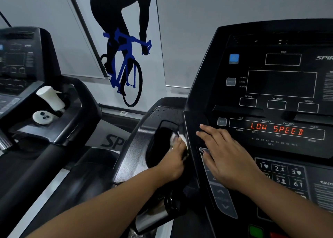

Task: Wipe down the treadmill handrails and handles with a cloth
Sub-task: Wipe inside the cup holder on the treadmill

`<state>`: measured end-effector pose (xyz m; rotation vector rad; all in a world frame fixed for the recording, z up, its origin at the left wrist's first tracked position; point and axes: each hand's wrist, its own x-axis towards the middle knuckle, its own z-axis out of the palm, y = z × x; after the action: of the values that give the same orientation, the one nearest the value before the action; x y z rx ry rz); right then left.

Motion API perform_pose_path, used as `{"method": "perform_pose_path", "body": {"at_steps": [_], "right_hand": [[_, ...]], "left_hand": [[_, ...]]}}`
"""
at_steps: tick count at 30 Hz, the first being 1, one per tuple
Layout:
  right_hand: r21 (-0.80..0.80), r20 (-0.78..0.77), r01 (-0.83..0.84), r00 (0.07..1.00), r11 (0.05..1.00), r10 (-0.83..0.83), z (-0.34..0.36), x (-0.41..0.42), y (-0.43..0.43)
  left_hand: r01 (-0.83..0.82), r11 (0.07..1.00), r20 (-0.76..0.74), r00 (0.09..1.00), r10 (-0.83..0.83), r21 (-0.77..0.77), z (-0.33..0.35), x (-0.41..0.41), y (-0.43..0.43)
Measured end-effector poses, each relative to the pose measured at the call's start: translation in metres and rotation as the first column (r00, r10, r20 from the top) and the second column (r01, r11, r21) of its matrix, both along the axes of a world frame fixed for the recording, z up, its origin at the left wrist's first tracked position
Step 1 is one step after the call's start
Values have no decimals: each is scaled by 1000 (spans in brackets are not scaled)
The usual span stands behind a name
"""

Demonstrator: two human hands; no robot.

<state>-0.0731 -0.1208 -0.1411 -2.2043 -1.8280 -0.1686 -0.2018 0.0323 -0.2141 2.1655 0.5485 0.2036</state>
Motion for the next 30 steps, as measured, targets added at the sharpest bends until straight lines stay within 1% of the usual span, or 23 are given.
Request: {"method": "perform_pose_path", "body": {"at_steps": [1, 2, 4, 5, 7, 8, 10, 11, 14, 18, 21, 22, 24, 25, 26, 28, 29, 30], "right_hand": [[-3, -1, -1, 1000, 1000, 1, 0, 0, 0], [-3, -2, -3, 1000, 1000, 3, 0, 0, -1], [-4, -2, -5, 1000, 1000, 5, 0, 0, 0], [-5, -2, -5, 1000, 1000, 5, 0, 0, 0], [-5, -2, -2, 1000, 1000, 2, 1, 0, 0], [-8, 1, -1, 1000, 1000, 1, 1, 0, 0], [-11, 5, -2, 1000, 1000, 2, 1, 0, 0], [-10, 4, -2, 1000, 1000, 2, 1, 0, 0], [-10, 7, -3, 1000, 1000, 3, 1, 0, 0], [-7, 7, -2, 1000, 1000, 2, 0, -1, 0], [-3, 8, 0, 1000, 1000, 0, -1, -1, -1], [0, 4, -1, 1000, 1000, 1, -1, -1, -1], [4, 10, -3, 1000, 1000, 3, -2, 0, -2], [4, 18, -2, 1000, 1000, 1, -2, 0, -1], [3, 22, -1, 1000, 1000, 1, -2, 0, -1], [3, 17, -6, 1000, 1000, 6, -2, 0, -1], [4, 15, -5, 1000, 1000, 5, -2, 0, -1], [5, 15, -4, 1000, 1000, 4, -2, 0, -1]], "left_hand": [[-21, 985, -2, 1000, 21, -171, 1, -5, -2], [-44, 965, -39, 999, 35, -259, 8, -11, -3], [-90, 926, -100, 993, 57, -367, 15, -20, 0], [-99, 902, -93, 993, 66, -420, 21, -23, -2], [-118, 897, -87, 992, 89, -426, 26, -19, -5], [-126, 914, -89, 991, 99, -386, 27, -12, -7], [-140, 923, -66, 990, 125, -358, 31, 3, -13], [-159, 906, -61, 987, 147, -393, 32, 5, -15], [-224, 882, -21, 971, 237, -415, 28, 14, -12], [-290, 771, 32, 928, 372, -567, 30, 23, -13], [-384, 689, 58, 849, 525, -615, 34, 33, -14], [-409, 687, 48, 839, 542, -601, 39, 34, -14], [-440, 709, 1, 849, 528, -551, 36, 32, -9], [-427, 737, -8, 868, 497, -525, 32, 31, -5], [-396, 785, -19, 898, 441, -476, 34, 28, -6], [-297, 896, -80, 955, 287, -330, 37, 19, -9], [-227, 938, -109, 973, 204, -262, 33, 15, -8], [-170, 959, -159, 978, 136, -227, 34, 10, -8]]}}
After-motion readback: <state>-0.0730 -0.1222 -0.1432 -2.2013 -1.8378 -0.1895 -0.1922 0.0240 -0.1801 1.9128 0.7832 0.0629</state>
